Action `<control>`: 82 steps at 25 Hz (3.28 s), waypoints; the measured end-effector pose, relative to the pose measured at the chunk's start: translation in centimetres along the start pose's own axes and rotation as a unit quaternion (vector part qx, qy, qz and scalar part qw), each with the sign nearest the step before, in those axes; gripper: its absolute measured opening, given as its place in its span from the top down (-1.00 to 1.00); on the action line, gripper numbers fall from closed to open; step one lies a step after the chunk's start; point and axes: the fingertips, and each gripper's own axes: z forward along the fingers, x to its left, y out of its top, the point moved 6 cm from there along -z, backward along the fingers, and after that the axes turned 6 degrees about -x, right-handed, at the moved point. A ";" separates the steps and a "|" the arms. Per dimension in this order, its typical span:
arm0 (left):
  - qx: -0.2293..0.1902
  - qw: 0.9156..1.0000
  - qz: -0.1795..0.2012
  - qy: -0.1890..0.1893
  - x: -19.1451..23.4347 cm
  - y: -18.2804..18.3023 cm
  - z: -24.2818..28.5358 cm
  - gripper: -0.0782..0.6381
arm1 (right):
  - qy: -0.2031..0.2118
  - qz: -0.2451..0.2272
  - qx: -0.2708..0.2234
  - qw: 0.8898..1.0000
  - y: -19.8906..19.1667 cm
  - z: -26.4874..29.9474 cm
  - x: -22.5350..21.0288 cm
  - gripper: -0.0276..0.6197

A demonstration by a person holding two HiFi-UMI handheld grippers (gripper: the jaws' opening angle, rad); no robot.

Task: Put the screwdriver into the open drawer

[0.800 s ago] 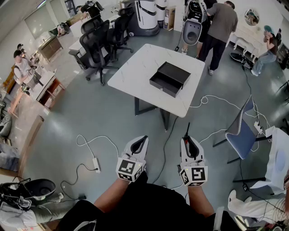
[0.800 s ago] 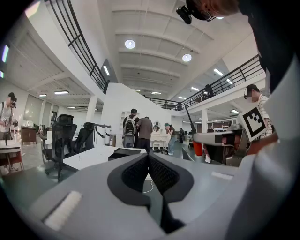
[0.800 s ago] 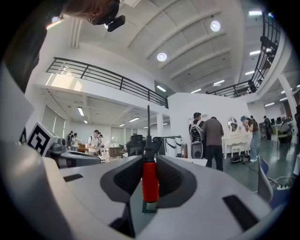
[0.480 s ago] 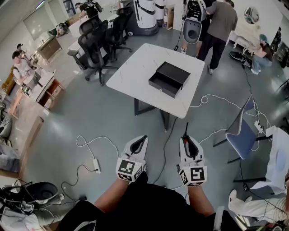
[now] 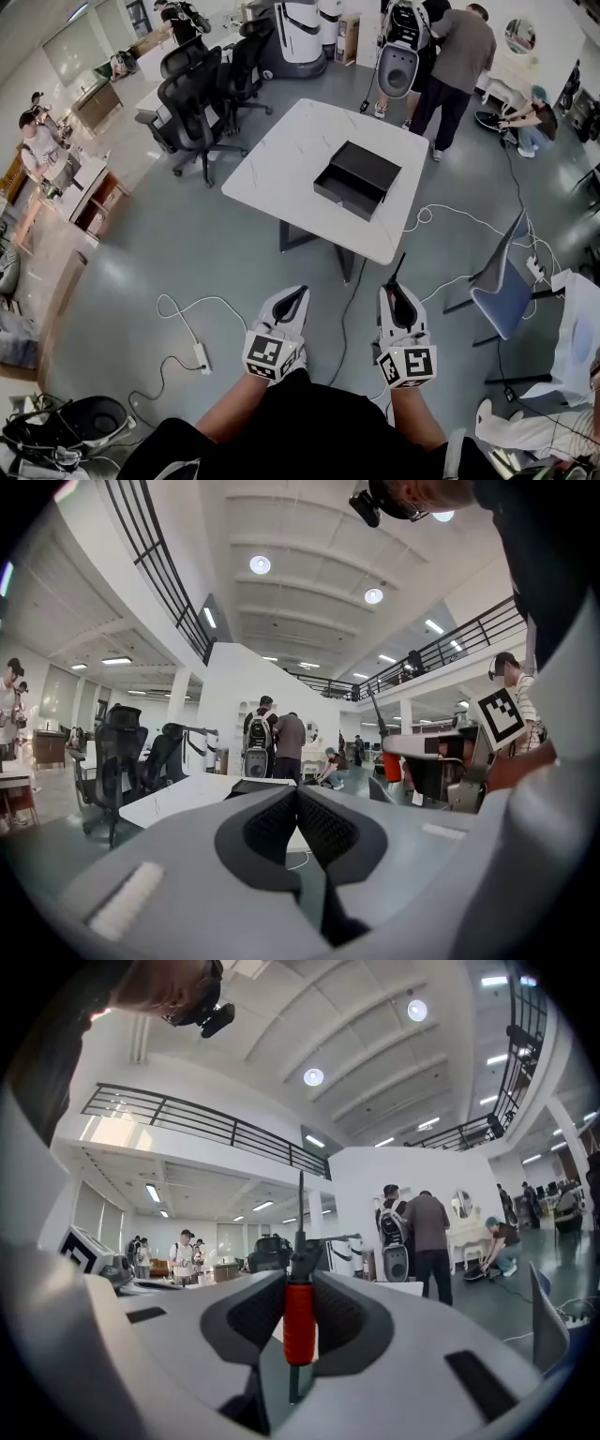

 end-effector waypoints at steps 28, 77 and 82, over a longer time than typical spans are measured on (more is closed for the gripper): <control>0.002 0.997 0.030 -0.072 8.5 1.2 8.1 0.76 | -0.025 -0.014 0.018 0.999 -1.1 10.3 -0.7 0.64; 0.033 0.999 0.020 0.007 12.5 0.6 30.3 0.76 | 0.095 -0.005 0.060 0.994 -4.6 29.0 -16.6 0.64; 0.040 0.999 0.018 -0.015 15.2 0.4 31.6 0.76 | 0.090 -0.005 0.072 0.993 -5.6 31.0 -15.6 0.64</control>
